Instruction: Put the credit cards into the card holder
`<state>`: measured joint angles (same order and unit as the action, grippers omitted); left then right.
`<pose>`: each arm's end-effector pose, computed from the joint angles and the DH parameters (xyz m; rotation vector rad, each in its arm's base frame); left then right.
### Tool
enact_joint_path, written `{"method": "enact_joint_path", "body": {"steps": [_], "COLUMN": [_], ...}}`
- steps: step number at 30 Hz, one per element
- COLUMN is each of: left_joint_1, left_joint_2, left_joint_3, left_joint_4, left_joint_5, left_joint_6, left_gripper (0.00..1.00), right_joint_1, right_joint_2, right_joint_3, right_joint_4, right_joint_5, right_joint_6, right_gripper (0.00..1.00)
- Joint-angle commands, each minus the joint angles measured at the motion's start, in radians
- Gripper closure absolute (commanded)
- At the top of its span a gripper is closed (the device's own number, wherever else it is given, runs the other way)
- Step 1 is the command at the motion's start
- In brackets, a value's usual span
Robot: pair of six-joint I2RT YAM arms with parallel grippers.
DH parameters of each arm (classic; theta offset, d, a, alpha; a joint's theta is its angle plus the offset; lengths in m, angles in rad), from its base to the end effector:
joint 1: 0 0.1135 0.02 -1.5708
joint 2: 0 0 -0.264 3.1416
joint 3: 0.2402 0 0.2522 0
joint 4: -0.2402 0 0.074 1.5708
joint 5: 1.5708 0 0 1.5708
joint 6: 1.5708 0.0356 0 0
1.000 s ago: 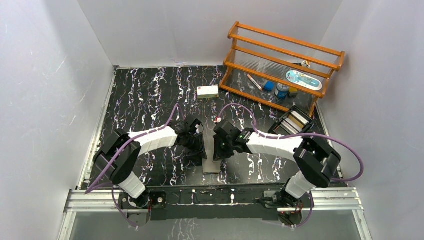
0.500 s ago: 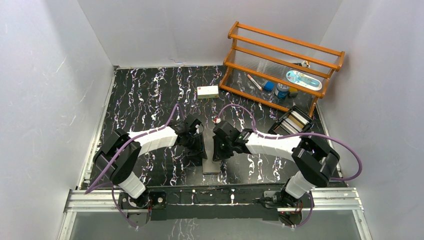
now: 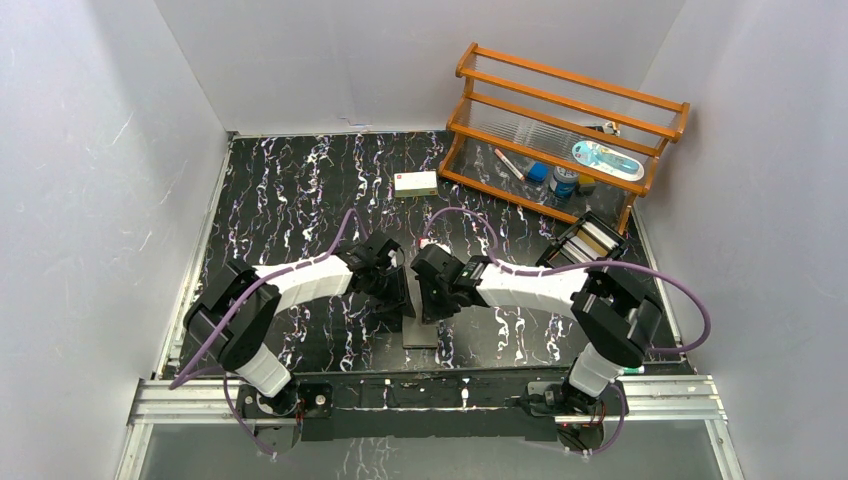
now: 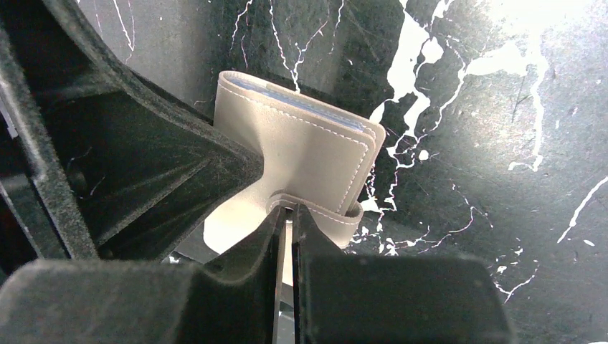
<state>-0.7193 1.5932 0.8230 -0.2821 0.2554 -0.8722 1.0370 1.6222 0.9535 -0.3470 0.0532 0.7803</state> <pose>0.2177 -0.2026 0.1557 -0.1209 2.8498 -0.7962 0.1648 0.2751 0.1793 -0.3258 2.6844 0.5633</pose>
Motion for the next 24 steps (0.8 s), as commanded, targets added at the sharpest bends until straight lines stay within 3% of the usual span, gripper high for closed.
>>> {"method": "enact_joint_path", "body": {"steps": [1, 7, 13, 24], "left_joint_1": [-0.006, -0.006, 0.001, 0.206], "left_joint_2": [0.009, 0.008, -0.017, -0.138], "left_joint_3": [-0.061, -0.07, -0.041, 0.049], "left_joint_4": [0.023, 0.021, -0.002, -0.054], "left_joint_5": [0.012, 0.006, -0.006, 0.035], "left_joint_6": [-0.02, -0.021, -0.011, 0.048], "left_gripper": [0.65, 0.66, 0.67, 0.68], "right_joint_1": [0.032, 0.049, 0.047, -0.097], "right_joint_2": [0.108, 0.171, 0.135, 0.14], "right_joint_3": [0.003, 0.005, 0.026, 0.091], "right_joint_4": [-0.099, -0.147, -0.151, -0.033], "right_joint_5": [0.069, 0.114, 0.159, 0.196], "right_joint_6": [-0.012, -0.01, -0.027, -0.181], "right_gripper": [0.85, 0.85, 0.86, 0.87]}}
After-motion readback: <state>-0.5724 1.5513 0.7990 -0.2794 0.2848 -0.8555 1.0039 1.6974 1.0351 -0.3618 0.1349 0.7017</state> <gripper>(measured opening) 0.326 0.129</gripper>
